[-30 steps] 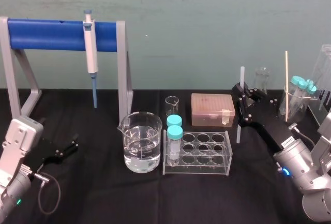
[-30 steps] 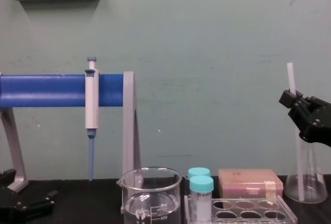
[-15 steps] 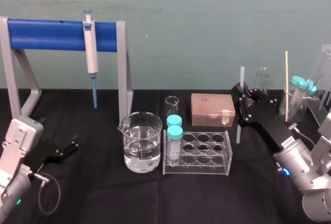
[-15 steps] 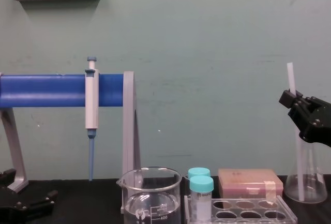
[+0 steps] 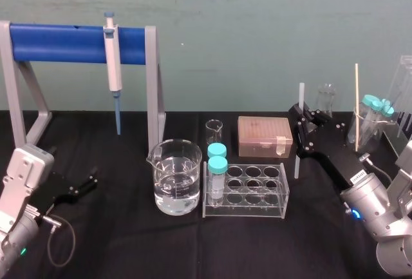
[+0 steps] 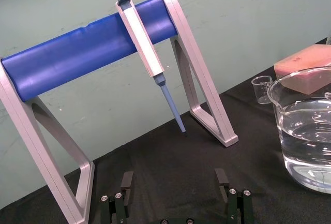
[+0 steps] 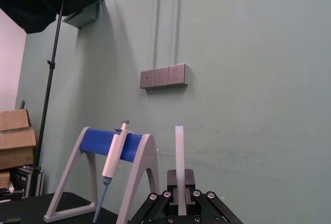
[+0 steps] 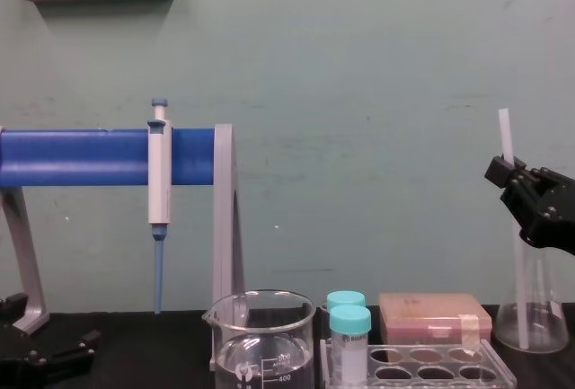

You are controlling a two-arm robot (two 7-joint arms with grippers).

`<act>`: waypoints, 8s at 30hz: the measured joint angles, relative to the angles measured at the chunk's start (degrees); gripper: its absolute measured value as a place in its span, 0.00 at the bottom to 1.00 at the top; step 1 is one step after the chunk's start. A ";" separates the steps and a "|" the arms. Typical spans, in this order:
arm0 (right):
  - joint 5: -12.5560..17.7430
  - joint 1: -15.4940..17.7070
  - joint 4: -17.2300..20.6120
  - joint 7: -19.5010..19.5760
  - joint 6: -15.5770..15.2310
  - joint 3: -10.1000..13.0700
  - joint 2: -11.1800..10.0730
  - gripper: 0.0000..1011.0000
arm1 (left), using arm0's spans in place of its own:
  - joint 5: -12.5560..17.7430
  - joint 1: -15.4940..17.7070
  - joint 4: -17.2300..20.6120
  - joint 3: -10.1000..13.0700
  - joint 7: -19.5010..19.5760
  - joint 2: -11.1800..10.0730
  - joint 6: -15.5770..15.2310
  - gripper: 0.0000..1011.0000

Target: Pick up the stirring rod with one hand, then place it down.

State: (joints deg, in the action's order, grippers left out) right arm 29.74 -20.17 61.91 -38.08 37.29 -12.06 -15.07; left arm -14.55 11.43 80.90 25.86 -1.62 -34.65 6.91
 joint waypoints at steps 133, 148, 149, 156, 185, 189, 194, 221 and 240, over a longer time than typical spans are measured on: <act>1.80 -7.98 -15.13 -6.83 -9.95 -3.25 2.83 0.07 | 0.00 0.00 0.00 0.00 0.00 0.00 0.00 0.99; 1.93 -8.04 -15.23 -6.90 -9.86 -3.21 2.90 0.07 | 0.00 0.00 0.00 0.00 0.00 0.00 0.00 0.99; 1.94 -8.04 -15.24 -6.90 -9.86 -3.20 2.90 0.07 | 0.00 0.00 0.00 0.00 0.00 0.00 0.00 0.99; 2.00 -8.07 -15.28 -6.93 -9.86 -3.17 2.90 0.17 | 0.00 0.00 0.00 0.00 0.00 0.00 0.00 0.99; 1.53 -7.80 -14.54 -6.48 -9.48 -3.16 2.81 0.99 | 0.00 0.00 0.00 0.00 0.00 0.00 0.00 0.99; -0.68 -6.23 -10.63 -2.57 -6.78 -2.34 2.62 0.99 | 0.00 0.00 0.00 0.00 0.00 0.00 0.00 0.99; -4.82 -3.86 -5.40 4.11 -4.44 -0.78 2.36 0.99 | 0.00 0.00 0.00 0.00 0.00 0.00 0.00 0.99; -17.65 7.38 7.93 27.55 -25.18 6.74 0.00 0.99 | 0.00 0.00 0.00 0.00 0.00 0.00 0.00 0.99; -17.79 7.27 8.01 27.68 -24.86 6.58 -0.07 0.99 | 0.00 0.00 0.00 0.00 0.00 0.00 0.00 0.99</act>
State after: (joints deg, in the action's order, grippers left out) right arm 11.95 -12.90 69.92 -10.40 12.43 -5.48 -15.14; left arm -14.54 11.43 80.90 25.86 -1.62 -34.65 6.91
